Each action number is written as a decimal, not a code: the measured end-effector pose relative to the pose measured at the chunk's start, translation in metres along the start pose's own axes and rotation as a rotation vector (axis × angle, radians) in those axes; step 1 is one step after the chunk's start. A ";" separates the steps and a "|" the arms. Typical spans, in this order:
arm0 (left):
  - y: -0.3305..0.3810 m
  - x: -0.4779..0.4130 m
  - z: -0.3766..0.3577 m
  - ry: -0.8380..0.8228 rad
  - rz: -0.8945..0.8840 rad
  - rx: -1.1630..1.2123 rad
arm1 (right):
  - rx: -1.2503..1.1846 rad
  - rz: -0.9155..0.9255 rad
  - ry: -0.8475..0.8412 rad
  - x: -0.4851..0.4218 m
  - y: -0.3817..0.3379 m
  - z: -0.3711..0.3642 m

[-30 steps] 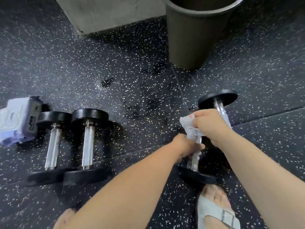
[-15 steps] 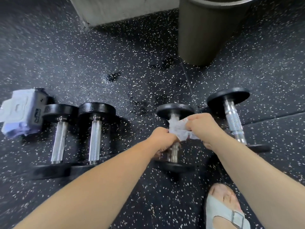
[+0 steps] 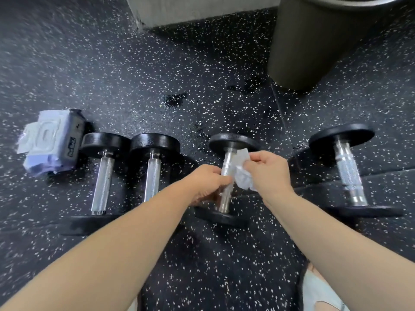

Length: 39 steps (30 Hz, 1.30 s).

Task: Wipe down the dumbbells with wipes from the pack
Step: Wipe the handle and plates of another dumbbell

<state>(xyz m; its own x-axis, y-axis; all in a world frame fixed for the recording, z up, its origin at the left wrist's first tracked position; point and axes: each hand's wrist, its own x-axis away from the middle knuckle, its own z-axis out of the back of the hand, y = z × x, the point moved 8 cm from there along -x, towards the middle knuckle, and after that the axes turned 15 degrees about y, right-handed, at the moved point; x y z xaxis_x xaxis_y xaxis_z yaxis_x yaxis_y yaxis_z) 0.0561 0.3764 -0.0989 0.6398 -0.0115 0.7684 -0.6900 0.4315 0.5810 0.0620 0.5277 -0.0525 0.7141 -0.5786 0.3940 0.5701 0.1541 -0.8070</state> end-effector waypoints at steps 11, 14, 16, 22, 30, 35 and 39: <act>-0.022 0.016 0.023 -0.068 -0.127 -0.199 | 0.279 0.216 0.028 0.000 0.003 -0.033; -0.025 0.016 0.026 -0.070 -0.140 -0.172 | 0.208 0.213 -0.101 0.014 0.006 -0.040; -0.028 0.013 0.031 -0.055 -0.156 -0.193 | 0.260 0.232 -0.180 0.029 0.009 -0.041; -0.031 0.011 0.040 -0.061 -0.181 -0.188 | 0.417 0.186 -0.367 0.060 0.020 -0.054; -0.028 0.016 0.038 -0.069 -0.176 -0.183 | -0.059 -0.142 0.028 0.002 0.007 -0.057; -0.028 0.014 0.033 -0.075 -0.187 -0.180 | -0.171 -0.468 -0.023 0.003 0.026 -0.071; -0.029 0.013 0.029 -0.074 -0.203 -0.175 | -0.017 -0.382 -0.188 0.016 0.021 -0.073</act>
<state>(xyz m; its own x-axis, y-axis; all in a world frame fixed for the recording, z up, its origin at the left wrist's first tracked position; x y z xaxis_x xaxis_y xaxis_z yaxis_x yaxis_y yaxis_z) 0.0747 0.3373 -0.0985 0.7281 -0.1768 0.6622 -0.4772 0.5628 0.6750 0.0560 0.4630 -0.0955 0.5154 -0.4351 0.7383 0.8024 -0.0575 -0.5940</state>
